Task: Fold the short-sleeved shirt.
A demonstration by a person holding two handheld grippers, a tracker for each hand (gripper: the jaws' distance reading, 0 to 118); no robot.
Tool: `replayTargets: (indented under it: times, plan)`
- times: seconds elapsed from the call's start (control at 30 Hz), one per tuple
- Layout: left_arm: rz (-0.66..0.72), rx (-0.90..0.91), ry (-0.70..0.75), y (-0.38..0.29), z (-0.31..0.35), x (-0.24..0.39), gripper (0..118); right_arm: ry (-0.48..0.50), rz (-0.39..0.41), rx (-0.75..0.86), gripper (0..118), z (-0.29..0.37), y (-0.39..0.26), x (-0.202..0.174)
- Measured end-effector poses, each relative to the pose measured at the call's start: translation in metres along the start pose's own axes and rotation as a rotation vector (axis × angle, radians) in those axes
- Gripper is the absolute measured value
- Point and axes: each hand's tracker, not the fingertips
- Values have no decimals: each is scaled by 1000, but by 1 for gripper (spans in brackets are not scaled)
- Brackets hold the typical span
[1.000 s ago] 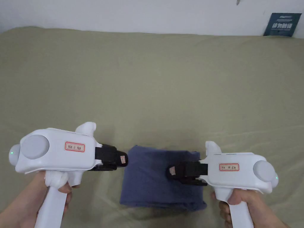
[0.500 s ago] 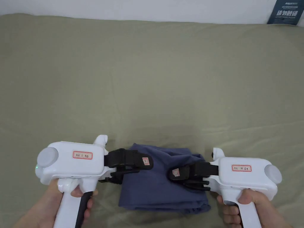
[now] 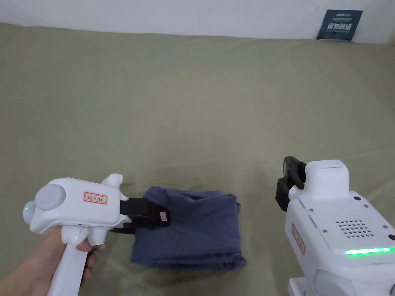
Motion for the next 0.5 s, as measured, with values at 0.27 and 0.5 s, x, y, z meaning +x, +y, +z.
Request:
replayTargets:
  times: [0.27,0.5]
  plan:
    - [-31,13,11,-3,27,14,33,14,-7,10,0,17,7,2]
    - [36,87,44,10,101,-31,31,157,29,1,0,11,15,-57]
